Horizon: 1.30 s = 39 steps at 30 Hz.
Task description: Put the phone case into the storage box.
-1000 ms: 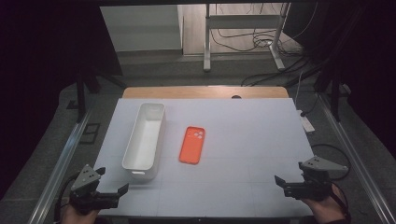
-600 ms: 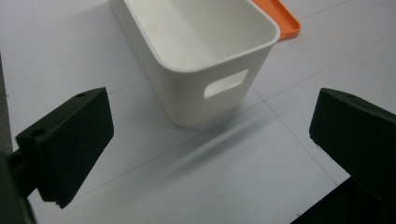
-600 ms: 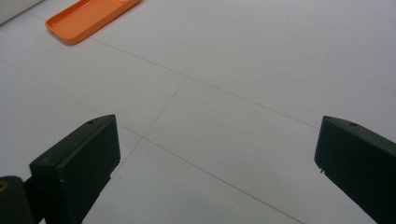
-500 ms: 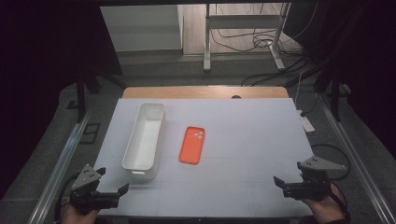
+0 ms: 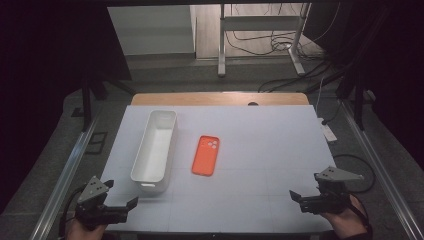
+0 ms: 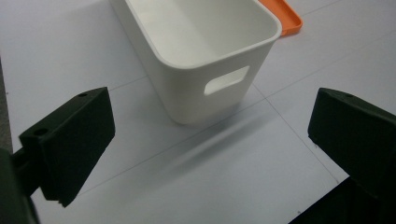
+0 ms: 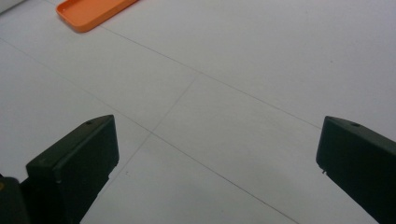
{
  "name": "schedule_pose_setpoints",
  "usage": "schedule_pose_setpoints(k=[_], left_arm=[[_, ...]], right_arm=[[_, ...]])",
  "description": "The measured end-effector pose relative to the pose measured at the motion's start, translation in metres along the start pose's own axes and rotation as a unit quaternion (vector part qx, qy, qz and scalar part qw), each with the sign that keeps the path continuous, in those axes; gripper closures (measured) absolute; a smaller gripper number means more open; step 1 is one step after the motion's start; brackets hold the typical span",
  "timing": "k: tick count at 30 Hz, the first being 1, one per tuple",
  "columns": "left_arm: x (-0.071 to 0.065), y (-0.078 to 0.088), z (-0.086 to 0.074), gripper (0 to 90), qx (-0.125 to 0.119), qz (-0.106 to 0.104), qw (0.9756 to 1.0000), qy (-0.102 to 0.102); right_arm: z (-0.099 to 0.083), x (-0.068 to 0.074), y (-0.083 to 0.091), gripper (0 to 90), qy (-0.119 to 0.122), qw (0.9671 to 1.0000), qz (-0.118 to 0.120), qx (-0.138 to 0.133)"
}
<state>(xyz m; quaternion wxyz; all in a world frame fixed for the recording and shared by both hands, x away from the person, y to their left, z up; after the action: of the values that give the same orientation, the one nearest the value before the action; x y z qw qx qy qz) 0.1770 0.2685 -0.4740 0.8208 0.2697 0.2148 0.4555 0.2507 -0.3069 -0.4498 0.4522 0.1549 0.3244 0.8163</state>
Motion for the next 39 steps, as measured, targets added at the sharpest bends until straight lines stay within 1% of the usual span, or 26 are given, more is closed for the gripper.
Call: schedule_pose_setpoints(k=[3,11,17,21,26,30,38,39], left_arm=[[0.000,0.000,0.000,1.5,0.000,0.000,1.0000,-0.002],[0.000,0.000,0.000,1.7,0.000,-0.002,1.0000,-0.002],[0.000,0.000,0.000,1.9,0.001,0.000,1.0000,-0.004],[0.000,0.000,0.000,1.9,0.001,-0.003,1.0000,-0.004],[0.001,0.001,0.000,1.9,-0.001,-0.006,1.0000,-0.001],[0.000,0.001,-0.001,1.9,-0.001,-0.006,1.0000,-0.002],[0.001,0.001,-0.001,1.9,-0.002,-0.008,1.0000,0.000],[0.001,0.001,-0.001,1.9,-0.002,-0.009,1.0000,0.001]], right_arm=[[0.002,0.002,-0.003,0.0,-0.002,1.0000,0.007,0.000],[0.012,0.006,-0.007,0.0,0.010,0.9997,0.019,-0.009],[0.021,0.006,-0.010,0.0,0.007,0.9995,0.026,-0.016],[0.027,0.008,-0.015,0.0,0.012,0.9994,0.030,-0.009],[0.034,0.008,-0.021,0.0,0.008,0.9991,0.041,-0.005],[0.037,0.009,-0.024,0.0,0.010,0.9990,0.044,-0.002],[0.045,0.016,-0.034,0.0,0.028,0.9983,0.051,0.009],[0.047,0.018,-0.038,0.0,0.035,0.9980,0.052,0.009]])
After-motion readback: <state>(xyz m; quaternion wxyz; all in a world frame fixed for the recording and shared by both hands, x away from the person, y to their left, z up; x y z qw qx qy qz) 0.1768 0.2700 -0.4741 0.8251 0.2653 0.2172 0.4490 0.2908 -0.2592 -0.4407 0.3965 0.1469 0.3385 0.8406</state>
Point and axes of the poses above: each handheld gripper's, and its own axes: y roughly backward along the jaws, z roughly out of its top, x roughly to its left, the point moved 1 cm from there along -y, roughly forward along the jaws, and after that the axes turned 3 degrees about -z, right-handed, at the moved point
